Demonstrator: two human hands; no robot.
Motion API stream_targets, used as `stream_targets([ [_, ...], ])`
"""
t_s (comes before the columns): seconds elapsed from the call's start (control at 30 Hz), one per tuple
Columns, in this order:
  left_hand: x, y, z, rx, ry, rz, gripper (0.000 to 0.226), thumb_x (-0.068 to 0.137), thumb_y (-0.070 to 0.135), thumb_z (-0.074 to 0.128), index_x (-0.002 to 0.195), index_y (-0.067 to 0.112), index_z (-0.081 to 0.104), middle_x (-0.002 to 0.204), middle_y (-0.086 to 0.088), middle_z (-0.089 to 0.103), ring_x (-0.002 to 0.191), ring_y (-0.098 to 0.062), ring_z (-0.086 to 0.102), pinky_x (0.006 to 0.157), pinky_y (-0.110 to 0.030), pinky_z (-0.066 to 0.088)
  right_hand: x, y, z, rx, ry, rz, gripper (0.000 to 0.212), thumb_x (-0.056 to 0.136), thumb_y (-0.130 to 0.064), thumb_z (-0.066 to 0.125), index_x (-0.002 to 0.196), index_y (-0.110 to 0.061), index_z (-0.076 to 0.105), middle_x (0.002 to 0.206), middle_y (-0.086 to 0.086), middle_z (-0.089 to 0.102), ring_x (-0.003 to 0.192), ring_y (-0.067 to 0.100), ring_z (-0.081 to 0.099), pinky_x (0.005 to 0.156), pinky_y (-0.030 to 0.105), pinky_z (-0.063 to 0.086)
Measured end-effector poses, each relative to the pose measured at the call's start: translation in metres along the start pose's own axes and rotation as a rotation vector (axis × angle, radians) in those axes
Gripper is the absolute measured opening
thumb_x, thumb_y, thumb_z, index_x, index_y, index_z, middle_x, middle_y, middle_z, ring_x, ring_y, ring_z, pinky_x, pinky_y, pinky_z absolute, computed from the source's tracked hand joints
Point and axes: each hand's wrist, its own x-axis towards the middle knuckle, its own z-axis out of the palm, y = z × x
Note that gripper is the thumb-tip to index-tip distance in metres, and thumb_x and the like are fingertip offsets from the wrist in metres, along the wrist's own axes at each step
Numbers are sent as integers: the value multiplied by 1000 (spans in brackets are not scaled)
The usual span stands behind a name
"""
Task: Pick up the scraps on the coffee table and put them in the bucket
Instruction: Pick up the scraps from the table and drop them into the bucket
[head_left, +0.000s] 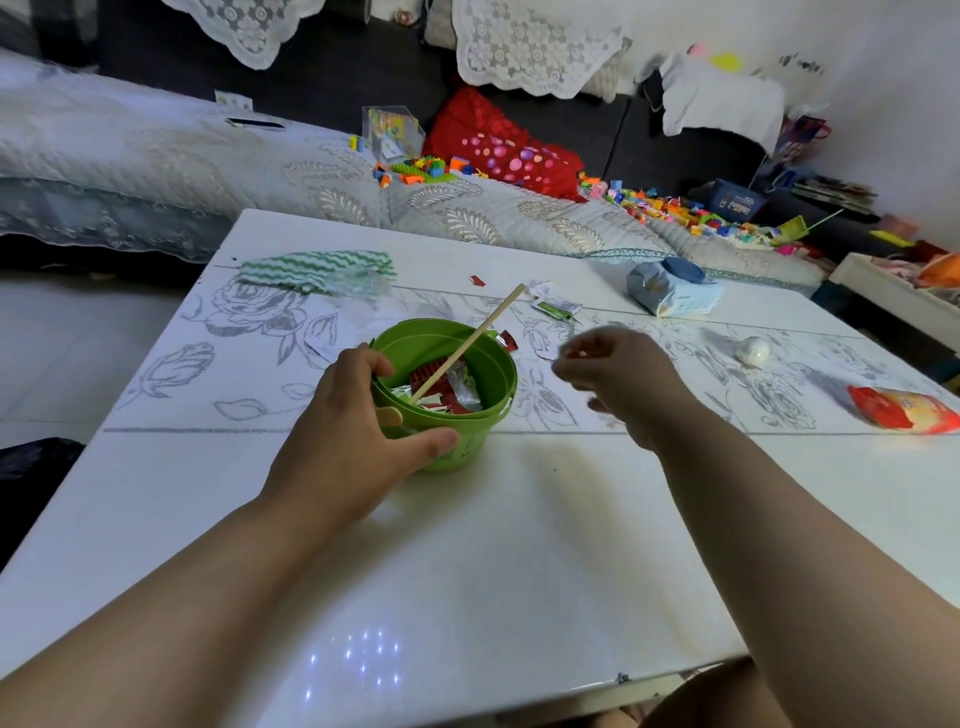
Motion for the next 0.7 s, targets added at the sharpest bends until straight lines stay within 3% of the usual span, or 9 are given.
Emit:
stream_targets([
  [0.1, 1, 0, 0, 4, -12, 0, 67, 58, 48, 80, 104, 36, 32, 113, 8, 44, 82, 6, 56, 69, -27, 43, -14, -40, 18, -23, -128, -179, 12, 77, -14, 74, 87, -18, 70, 76, -2, 68, 64, 9, 60, 54, 23, 48],
  [0.17, 1, 0, 1, 11, -14, -1, 68, 58, 49, 80, 104, 37, 31, 113, 7, 44, 82, 3, 57, 69, -28, 44, -16, -56, 30, -154, -180, -263, 20, 75, -21, 77, 94, -18, 72, 83, -2, 70, 69, 10, 63, 62, 27, 52],
  [0.27, 1, -1, 1, 8, -13, 7, 68, 57, 50, 80, 103, 36, 32, 113, 6, 45, 84, 2, 57, 71, -29, 45, -14, -63, 44, -390, -231, -313, 34, 74, -34, 77, 105, -20, 72, 93, -5, 69, 84, 8, 63, 74, 23, 51],
  [0.33, 2, -2, 1, 4, -20, 3, 68, 56, 50, 80, 103, 37, 32, 113, 6, 45, 86, -3, 58, 73, -30, 45, -13, -61, 45, -407, -207, -314, 33, 75, -38, 75, 102, -19, 72, 97, -4, 72, 88, 9, 65, 77, 25, 52],
  [0.4, 2, -2, 1, 2, -25, -4, 69, 56, 50, 80, 104, 37, 32, 114, 7, 45, 87, -3, 57, 72, -30, 45, -12, -56, 38, -334, -129, -292, 27, 76, -37, 74, 95, -17, 74, 89, -3, 73, 83, 11, 68, 75, 30, 55],
  [0.5, 1, -2, 1, 3, -27, 3, 68, 58, 49, 80, 105, 36, 32, 113, 8, 41, 83, 8, 52, 68, -27, 41, -4, -37, 10, -319, 5, -219, 20, 79, -32, 72, 91, -16, 73, 78, -2, 72, 77, 18, 70, 70, 30, 54],
  [0.6, 0, -2, 1, 10, -20, 1, 69, 59, 49, 79, 106, 36, 31, 114, 9, 41, 83, 3, 53, 71, -28, 42, 10, 1, -31, -470, 63, -77, 21, 79, -26, 71, 93, -10, 74, 90, 14, 74, 84, 29, 70, 80, 39, 55],
  [0.7, 1, -3, 2, 4, -19, -2, 77, 58, 51, 79, 117, 35, 32, 121, 7, 44, 93, -9, 58, 78, -31, 46, 15, 50, -67, -629, -11, 130, 35, 80, -22, 72, 112, -7, 69, 111, 15, 69, 95, 29, 68, 62, 24, 46],
])
